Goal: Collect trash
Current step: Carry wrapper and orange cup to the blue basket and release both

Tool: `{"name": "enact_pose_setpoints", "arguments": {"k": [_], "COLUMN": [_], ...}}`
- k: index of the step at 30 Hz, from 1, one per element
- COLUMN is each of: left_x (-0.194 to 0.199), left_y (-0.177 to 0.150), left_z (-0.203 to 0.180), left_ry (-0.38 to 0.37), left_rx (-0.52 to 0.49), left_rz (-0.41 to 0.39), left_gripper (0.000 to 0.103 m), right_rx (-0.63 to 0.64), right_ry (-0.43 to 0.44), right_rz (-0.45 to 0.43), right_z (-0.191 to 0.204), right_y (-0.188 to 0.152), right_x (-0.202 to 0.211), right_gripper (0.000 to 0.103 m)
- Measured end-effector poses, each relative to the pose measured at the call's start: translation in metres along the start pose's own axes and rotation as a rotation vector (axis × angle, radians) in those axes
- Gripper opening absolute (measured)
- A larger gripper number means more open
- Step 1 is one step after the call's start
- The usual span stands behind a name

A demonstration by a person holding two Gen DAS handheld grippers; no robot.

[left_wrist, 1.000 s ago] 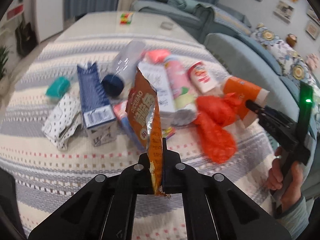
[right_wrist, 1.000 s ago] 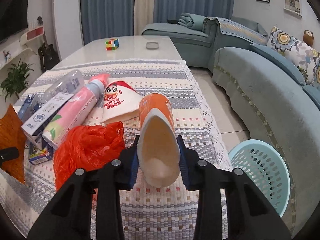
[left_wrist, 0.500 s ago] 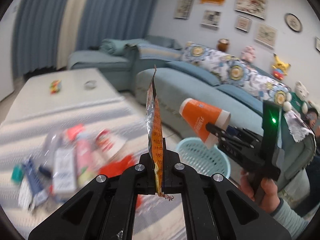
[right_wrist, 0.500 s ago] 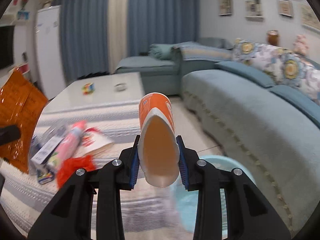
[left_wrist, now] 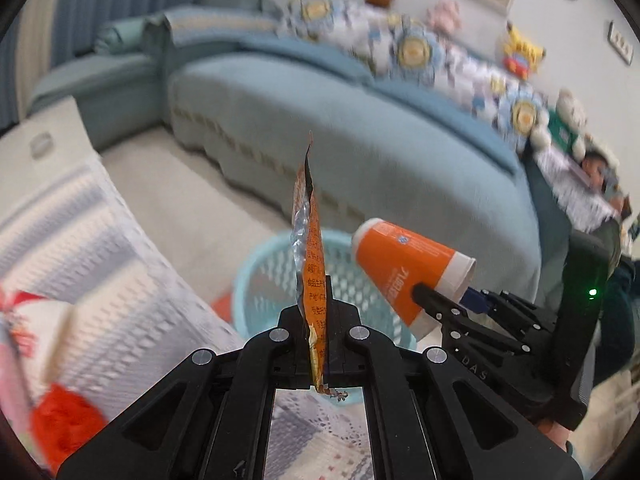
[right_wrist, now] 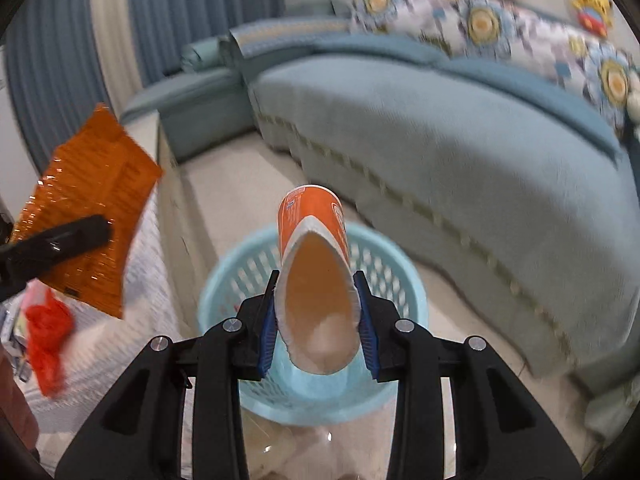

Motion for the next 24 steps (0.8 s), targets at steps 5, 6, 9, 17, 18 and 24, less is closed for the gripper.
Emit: {"name": "enact_pose_setpoints", "arguments": {"k": [5,6,9,17,18,24], "left_x": [-0.051,-0.058,-0.068,-0.062,-0.059,-0.034], "left_y": [-0.03,-0.035,-0.041,-0.038,-0.036,-0.028], "left_z": [0.014,0.016,0.016,0.016,0.015,0.015], "left_ry": [-0.019,-0.021,-0.002,0.009,0.005,-0.009], "left_rx": [0.017,0.02,0.0,-0.003,0.005,0.027], "left_rz": [0.155,0.176,0.206,0.168,0.157,0.107], "left_gripper": [0.001,0.002,0.003,0.058,0.059,0.062], "right_rx": [-0.04,-0.049,-0.084,-0.12,-0.122,-0.165], "right_ry": [-0.015,-0.016,-0.004,0.011,0.012,0.068], "right_rz": [0.127,0.142,0.194,0.194,0.191,0.118], "right_z": [-0.007,-0.009,-0.01,-0.009,-0.01,-0.017], "right_y": [-0.031,-0.035,-0.049,-0.053,-0.053,-0.048], "right_x": [-0.039,-0.042,-0.053,-0.052,-0.051,-0.034], "right_gripper": [0.034,0.035,0.038,0.043,0.043,0.052]}}
Point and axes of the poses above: each gripper's, at about its wrist camera, not at the fingertips, and x roughly against the way its jaws point, z to its left, y to its top, the point moved 3 cm from there along -x, roughly the way its jaws point, and after that the axes turned 11 degrees about -y, right-handed, at the moved point
